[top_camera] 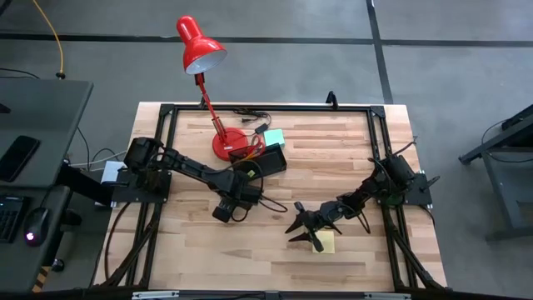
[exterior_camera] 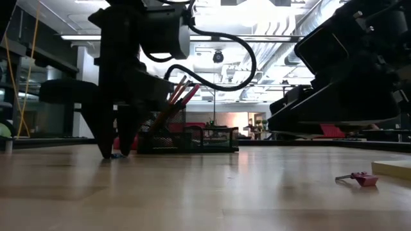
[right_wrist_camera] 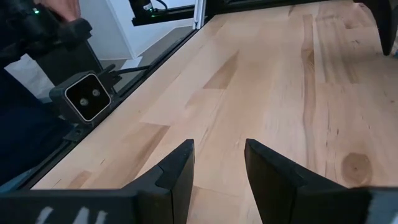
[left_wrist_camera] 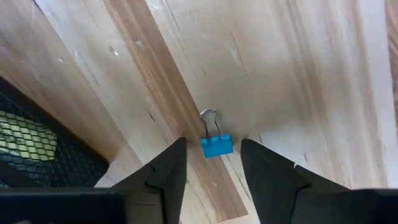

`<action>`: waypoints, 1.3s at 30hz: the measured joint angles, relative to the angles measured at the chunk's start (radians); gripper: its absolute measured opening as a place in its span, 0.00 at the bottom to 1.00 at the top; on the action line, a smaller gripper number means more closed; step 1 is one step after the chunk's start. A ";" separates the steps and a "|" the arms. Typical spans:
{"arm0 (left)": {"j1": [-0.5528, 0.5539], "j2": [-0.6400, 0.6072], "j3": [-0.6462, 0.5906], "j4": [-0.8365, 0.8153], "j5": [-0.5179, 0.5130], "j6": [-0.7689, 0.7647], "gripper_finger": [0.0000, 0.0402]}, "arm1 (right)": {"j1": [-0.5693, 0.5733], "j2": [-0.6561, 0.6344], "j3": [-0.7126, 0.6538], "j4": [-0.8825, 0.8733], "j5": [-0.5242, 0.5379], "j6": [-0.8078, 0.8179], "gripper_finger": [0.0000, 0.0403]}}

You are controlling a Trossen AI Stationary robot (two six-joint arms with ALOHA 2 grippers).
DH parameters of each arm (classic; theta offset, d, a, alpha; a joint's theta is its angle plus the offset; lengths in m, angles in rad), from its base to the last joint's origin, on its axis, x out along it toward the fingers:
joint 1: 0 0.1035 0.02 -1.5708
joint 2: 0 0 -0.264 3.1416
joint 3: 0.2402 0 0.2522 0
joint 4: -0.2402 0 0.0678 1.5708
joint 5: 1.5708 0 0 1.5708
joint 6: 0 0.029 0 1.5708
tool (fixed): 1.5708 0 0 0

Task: Pick and place office supplies into organizer
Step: Put the blue binder clip into the desk organizer

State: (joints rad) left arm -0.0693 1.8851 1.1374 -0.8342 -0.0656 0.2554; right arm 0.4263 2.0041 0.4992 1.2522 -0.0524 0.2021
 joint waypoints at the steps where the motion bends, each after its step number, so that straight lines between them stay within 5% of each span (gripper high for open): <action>1: 0.001 0.000 0.000 0.002 0.010 0.000 0.34 | 0.000 0.000 0.000 0.000 0.000 0.001 0.33; 11: -0.004 0.018 -0.001 0.024 0.029 -0.001 0.02 | 0.000 0.000 0.000 0.000 0.000 -0.001 0.33; 34: -0.052 0.019 0.135 -0.084 -0.065 0.029 0.00 | 0.000 0.001 -0.001 -0.023 0.032 -0.002 0.33; 39: -0.112 0.018 0.107 0.160 -0.218 -0.048 0.00 | 0.000 0.001 -0.001 -0.037 0.029 0.007 0.33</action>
State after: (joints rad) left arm -0.1815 1.9026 1.2443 -0.6738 -0.2838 0.2069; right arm 0.4263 2.0048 0.4980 1.2150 -0.0231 0.2089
